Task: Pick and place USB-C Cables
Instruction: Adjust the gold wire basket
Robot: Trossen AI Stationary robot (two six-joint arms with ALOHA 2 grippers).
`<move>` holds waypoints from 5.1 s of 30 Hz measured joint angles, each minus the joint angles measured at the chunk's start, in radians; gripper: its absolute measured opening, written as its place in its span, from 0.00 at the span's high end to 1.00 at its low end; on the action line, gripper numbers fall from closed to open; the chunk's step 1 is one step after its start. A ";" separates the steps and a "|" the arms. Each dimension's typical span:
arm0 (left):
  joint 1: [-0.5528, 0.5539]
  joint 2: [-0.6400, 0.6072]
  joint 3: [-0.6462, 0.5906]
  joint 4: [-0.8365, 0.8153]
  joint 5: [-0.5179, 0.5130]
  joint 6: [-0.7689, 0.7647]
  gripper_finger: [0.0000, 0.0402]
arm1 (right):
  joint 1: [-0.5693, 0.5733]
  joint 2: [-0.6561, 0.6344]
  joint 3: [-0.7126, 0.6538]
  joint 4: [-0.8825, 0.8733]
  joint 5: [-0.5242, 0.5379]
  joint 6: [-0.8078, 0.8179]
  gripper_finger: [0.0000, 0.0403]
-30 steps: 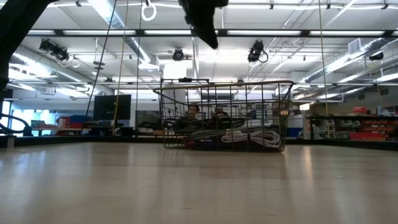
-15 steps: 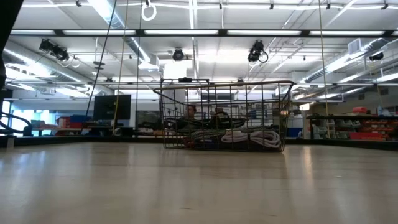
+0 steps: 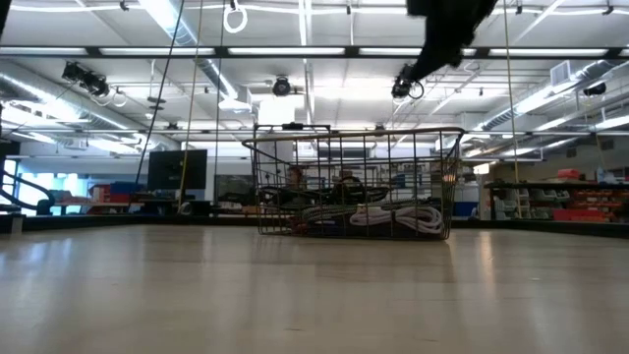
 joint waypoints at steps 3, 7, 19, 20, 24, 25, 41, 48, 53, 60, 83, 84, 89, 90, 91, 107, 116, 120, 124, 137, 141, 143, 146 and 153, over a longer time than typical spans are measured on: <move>-0.037 0.000 0.000 -0.021 -0.024 -0.057 0.78 | -0.122 0.032 -0.059 0.112 -0.141 -0.063 0.99; -0.075 0.000 0.000 -0.035 -0.054 -0.102 0.78 | -0.261 0.101 -0.071 0.126 -0.301 -0.101 0.98; -0.091 0.000 0.000 -0.041 -0.061 -0.158 0.78 | -0.363 0.269 -0.035 0.072 -0.266 -0.220 0.72; -0.091 0.000 0.000 -0.041 -0.061 -0.159 0.78 | -0.363 0.274 -0.022 0.065 -0.256 -0.238 0.70; -0.091 0.000 0.000 -0.041 -0.061 -0.170 0.78 | -0.363 0.287 0.032 0.052 -0.239 -0.292 0.66; -0.090 0.000 0.000 -0.041 -0.061 -0.173 0.78 | -0.363 0.288 0.045 0.050 -0.240 -0.298 0.66; -0.086 0.000 0.000 -0.040 -0.063 -0.177 0.78 | -0.429 0.405 0.075 -0.077 -0.241 -0.372 0.65; -0.086 0.000 0.000 -0.040 -0.063 -0.177 0.78 | -0.424 0.465 0.075 -0.076 -0.270 -0.394 0.70; -0.086 0.000 0.000 -0.039 -0.063 -0.177 0.78 | -0.419 0.468 0.075 -0.079 -0.296 -0.399 0.87; -0.086 0.000 0.000 -0.038 -0.063 -0.177 0.78 | -0.417 0.450 0.075 -0.076 -0.393 -0.387 0.96; -0.086 0.000 0.000 -0.037 -0.063 -0.182 0.78 | -0.238 0.453 0.073 -0.077 -0.477 -0.437 0.99; -0.086 0.000 0.000 -0.037 -0.063 -0.182 0.78 | -0.238 0.453 0.073 -0.059 -0.477 -0.424 0.99; -0.086 0.001 0.000 -0.037 -0.063 -0.182 0.78 | -0.253 0.453 0.073 -0.019 -0.469 -0.395 0.99; -0.086 0.001 0.000 -0.037 -0.063 -0.182 0.78 | -0.256 0.453 0.073 -0.018 -0.469 -0.395 0.99; -0.087 0.001 0.000 -0.037 -0.063 -0.182 0.78 | -0.257 0.453 0.073 -0.017 -0.469 -0.396 0.99; -0.088 0.001 0.000 -0.038 -0.063 -0.181 0.78 | -0.256 0.453 0.075 0.033 -0.410 -0.396 0.80; -0.088 0.001 0.000 -0.039 -0.062 -0.147 0.78 | -0.244 0.428 0.166 0.029 -0.353 -0.375 0.77; -0.087 0.001 0.000 -0.038 -0.067 -0.129 0.78 | -0.237 0.397 0.290 -0.042 -0.320 -0.380 0.77; -0.086 0.001 0.000 -0.039 -0.078 -0.124 0.78 | -0.221 0.337 0.411 -0.076 -0.319 -0.382 0.77; -0.097 0.002 0.000 -0.032 -0.104 -0.081 0.78 | -0.118 -0.035 0.520 -0.137 -0.320 -0.346 0.77; -0.097 0.002 0.000 -0.011 -0.104 -0.071 0.78 | -0.072 -0.150 0.520 -0.174 -0.321 -0.347 0.77; -0.096 0.002 0.000 0.026 -0.104 -0.068 0.78 | -0.049 -0.198 0.520 -0.192 -0.321 -0.343 0.77; -0.093 0.002 0.000 0.088 -0.104 -0.057 0.78 | -0.016 -0.259 0.519 -0.203 -0.326 -0.315 0.77; -0.096 -0.002 -0.001 0.029 -0.103 -0.003 0.78 | 0.026 -0.345 0.519 -0.234 -0.329 -0.217 0.77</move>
